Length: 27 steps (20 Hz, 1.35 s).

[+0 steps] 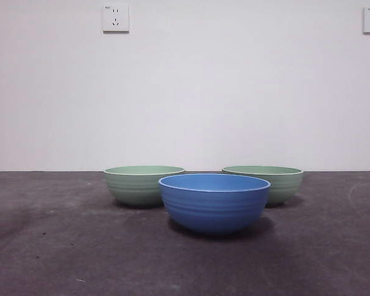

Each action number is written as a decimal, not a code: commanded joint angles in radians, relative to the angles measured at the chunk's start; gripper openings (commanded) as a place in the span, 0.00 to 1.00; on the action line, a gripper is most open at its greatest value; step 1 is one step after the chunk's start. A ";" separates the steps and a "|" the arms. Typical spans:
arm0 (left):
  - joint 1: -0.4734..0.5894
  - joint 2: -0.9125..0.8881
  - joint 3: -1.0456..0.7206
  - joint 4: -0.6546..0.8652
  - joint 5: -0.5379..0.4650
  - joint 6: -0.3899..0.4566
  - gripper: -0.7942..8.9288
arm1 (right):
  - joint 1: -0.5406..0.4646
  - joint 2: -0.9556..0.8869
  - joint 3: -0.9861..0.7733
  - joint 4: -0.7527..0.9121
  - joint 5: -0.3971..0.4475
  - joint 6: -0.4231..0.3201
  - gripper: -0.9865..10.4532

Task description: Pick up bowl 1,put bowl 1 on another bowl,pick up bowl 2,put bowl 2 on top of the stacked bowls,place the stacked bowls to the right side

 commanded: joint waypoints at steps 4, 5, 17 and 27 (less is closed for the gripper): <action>0.003 0.144 0.101 -0.103 0.117 0.147 0.07 | 0.010 0.175 0.200 -0.218 -0.054 -0.210 0.08; 0.002 0.169 0.123 -0.131 0.139 0.168 0.07 | 0.012 0.207 0.233 -0.266 -0.056 -0.238 0.08; 0.000 0.307 0.319 -0.423 0.150 0.340 0.07 | 0.029 0.322 0.324 -0.504 -0.048 -0.368 0.08; 0.000 0.308 0.364 -0.461 0.099 0.327 0.51 | 0.029 0.322 0.325 -0.503 -0.048 -0.336 0.36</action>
